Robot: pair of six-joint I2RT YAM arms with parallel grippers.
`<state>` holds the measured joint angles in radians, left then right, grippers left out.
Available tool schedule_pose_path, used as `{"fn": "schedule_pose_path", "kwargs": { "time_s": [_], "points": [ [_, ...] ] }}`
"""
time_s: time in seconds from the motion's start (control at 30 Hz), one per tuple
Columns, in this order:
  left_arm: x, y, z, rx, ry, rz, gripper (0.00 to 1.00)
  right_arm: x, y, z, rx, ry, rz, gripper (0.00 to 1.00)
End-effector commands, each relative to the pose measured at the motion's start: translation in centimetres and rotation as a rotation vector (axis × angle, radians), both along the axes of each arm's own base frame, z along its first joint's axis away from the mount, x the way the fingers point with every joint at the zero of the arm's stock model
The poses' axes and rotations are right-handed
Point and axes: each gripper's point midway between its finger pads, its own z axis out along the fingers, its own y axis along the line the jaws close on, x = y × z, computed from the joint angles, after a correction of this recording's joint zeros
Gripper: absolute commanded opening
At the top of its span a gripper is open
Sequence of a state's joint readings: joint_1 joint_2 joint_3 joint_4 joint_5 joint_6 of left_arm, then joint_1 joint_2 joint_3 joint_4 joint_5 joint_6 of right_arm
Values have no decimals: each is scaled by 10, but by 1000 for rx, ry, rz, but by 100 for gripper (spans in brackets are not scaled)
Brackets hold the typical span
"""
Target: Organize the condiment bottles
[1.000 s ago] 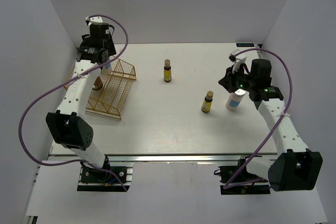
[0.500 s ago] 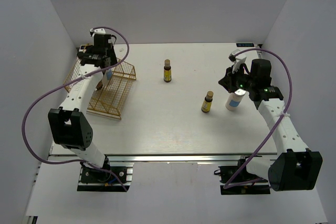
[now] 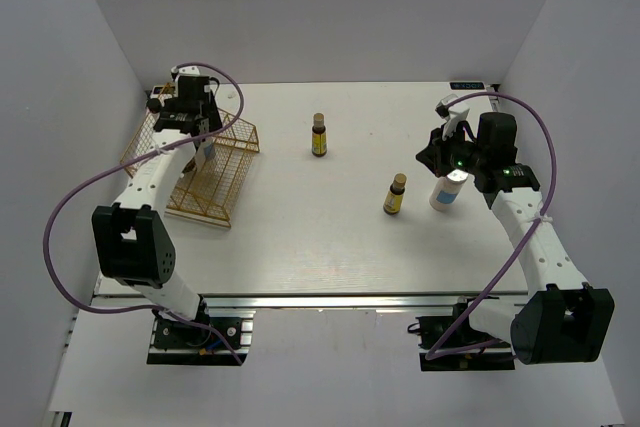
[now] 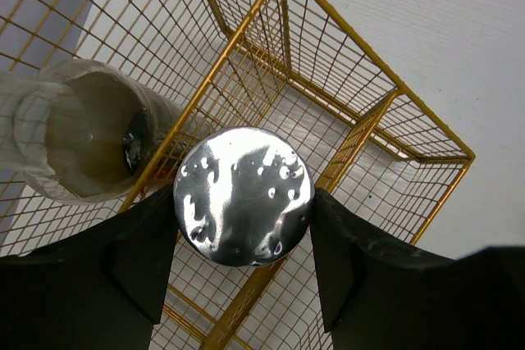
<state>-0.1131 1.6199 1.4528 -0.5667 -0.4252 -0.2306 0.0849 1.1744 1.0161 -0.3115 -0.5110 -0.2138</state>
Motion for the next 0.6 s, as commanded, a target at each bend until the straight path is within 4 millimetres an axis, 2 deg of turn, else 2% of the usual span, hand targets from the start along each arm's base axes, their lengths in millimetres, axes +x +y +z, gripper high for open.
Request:
{"fn": "schedule_pose_path", "kwargs": {
  "time_s": [0.0, 0.3, 0.47, 0.5, 0.57],
  "points": [
    [-3, 1, 40, -28, -131, 6, 58, 4, 0, 11, 5, -38, 4, 9],
    [-10, -4, 36, -60, -130, -7, 82, 4, 0, 9, 2, -35, 7, 10],
    [-14, -8, 36, -79, -121, -23, 90, 3, 2, 10, 3, -38, 19, 14],
    [-15, -9, 37, -84, -123, -27, 90, 3, 1, 12, 2, -44, 22, 18],
    [-16, -13, 50, -99, -148, -45, 91, 1, 3, 14, -3, -51, 41, 23]
  ]
}}
